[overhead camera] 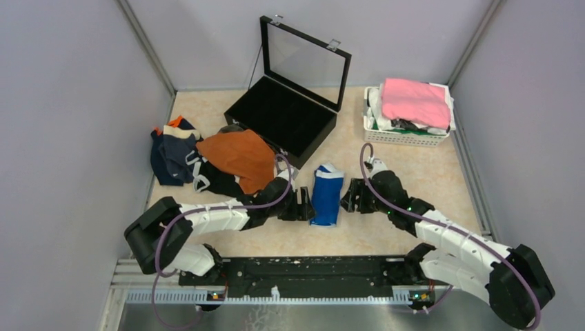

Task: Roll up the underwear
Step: Roll the underwear to the center of the board.

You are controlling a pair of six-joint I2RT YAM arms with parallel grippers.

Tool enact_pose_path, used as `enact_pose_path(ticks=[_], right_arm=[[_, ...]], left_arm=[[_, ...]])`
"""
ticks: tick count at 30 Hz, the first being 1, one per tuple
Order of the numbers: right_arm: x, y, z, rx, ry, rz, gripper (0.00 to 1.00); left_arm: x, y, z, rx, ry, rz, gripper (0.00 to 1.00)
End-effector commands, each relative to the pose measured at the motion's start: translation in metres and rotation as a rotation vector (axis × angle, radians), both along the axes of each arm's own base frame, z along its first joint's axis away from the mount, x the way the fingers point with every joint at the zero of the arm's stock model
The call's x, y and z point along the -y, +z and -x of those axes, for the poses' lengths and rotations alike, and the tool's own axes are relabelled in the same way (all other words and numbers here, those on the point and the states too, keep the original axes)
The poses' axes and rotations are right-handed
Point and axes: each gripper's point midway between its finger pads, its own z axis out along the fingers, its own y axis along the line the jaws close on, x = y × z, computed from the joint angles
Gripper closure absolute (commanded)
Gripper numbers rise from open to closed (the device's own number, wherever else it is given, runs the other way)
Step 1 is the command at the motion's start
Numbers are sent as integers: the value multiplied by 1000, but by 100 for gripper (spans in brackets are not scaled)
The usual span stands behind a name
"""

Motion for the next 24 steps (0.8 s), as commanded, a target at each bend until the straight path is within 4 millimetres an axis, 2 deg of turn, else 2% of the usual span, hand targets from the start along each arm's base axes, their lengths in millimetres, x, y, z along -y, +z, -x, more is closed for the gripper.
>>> enact_pose_path(ticks=[1, 3, 5, 7, 11, 13, 16, 20, 24], right_arm=[[4, 38, -23, 136, -19, 27, 37], [10, 47, -30, 161, -72, 32, 37], [13, 67, -36, 228, -109, 0, 37], [15, 92, -42, 336, -131, -56, 38], [30, 136, -54, 594, -210, -124, 43], [31, 153, -50, 710, -149, -96, 39], [34, 162, -46, 787, -74, -12, 34], [43, 158, -48, 796, -27, 138, 37], [37, 157, -44, 746, 23, 149, 37]], left_arm=[[12, 2, 12, -29, 2, 95, 21], [13, -3, 16, -47, 14, 98, 22], [14, -8, 20, -67, 23, 93, 23], [15, -12, 22, -83, 31, 91, 24], [15, -19, 22, -108, 57, 89, 27], [14, -23, 22, -120, 73, 75, 29], [11, -28, 21, -130, 96, 59, 31], [9, -33, 21, -139, 107, 43, 36], [9, -37, 20, -148, 111, 30, 45]])
